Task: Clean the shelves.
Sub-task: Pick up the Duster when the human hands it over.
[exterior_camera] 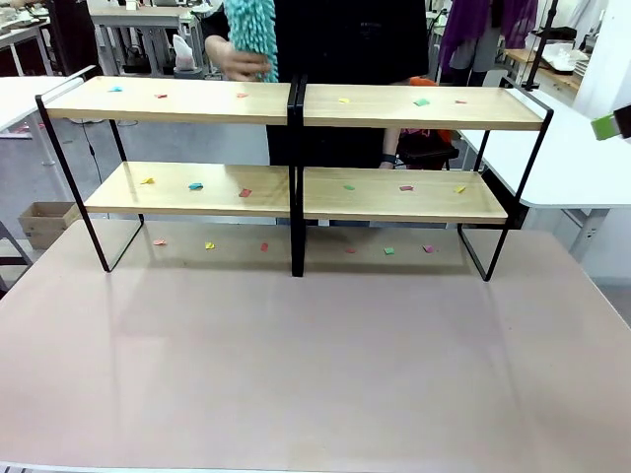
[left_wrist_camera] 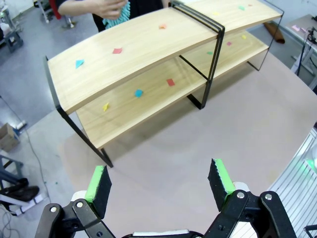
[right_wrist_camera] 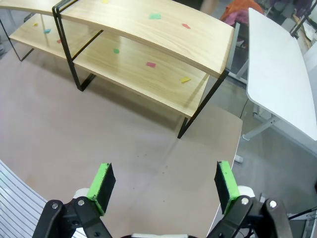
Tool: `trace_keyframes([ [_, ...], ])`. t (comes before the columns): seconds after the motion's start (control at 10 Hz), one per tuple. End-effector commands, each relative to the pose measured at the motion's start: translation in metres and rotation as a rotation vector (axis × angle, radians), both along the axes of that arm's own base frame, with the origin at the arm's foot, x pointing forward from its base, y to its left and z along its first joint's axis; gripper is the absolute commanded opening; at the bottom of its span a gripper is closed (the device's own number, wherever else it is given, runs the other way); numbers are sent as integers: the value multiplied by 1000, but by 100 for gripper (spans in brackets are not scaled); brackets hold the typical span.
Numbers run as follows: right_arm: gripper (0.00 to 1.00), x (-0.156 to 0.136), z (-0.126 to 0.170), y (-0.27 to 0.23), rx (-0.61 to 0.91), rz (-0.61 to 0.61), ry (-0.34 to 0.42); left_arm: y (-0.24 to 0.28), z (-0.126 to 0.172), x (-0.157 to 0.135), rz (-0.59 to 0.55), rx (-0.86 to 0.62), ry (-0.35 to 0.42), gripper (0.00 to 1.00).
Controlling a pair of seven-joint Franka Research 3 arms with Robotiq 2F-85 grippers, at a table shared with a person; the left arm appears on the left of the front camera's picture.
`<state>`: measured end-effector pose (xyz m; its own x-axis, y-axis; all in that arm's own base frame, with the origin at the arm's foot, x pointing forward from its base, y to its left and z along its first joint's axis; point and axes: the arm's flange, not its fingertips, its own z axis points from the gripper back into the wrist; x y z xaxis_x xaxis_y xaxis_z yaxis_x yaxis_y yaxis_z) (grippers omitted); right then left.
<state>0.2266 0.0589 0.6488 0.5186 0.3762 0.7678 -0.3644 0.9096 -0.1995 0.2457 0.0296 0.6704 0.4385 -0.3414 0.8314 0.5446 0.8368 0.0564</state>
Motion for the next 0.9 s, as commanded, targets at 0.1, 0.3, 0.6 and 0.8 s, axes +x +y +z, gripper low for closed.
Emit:
trace_keyframes([
  [0.1, 100, 19, 18, 12, -21, -41, -1, 0, 17, 5, -37, 33, -7, 100],
  [0.3, 100, 31, 31, 19, -45, -30, -1, -10, 17, 16, -2, 61, 21, 100],
  [0.6, 100, 31, 41, 23, -75, -7, 0, -19, 19, 27, -17, 71, 26, 100],
  [0.8, 100, 30, 43, 22, -66, 6, 2, -20, 19, 28, -22, 73, 21, 100],
])
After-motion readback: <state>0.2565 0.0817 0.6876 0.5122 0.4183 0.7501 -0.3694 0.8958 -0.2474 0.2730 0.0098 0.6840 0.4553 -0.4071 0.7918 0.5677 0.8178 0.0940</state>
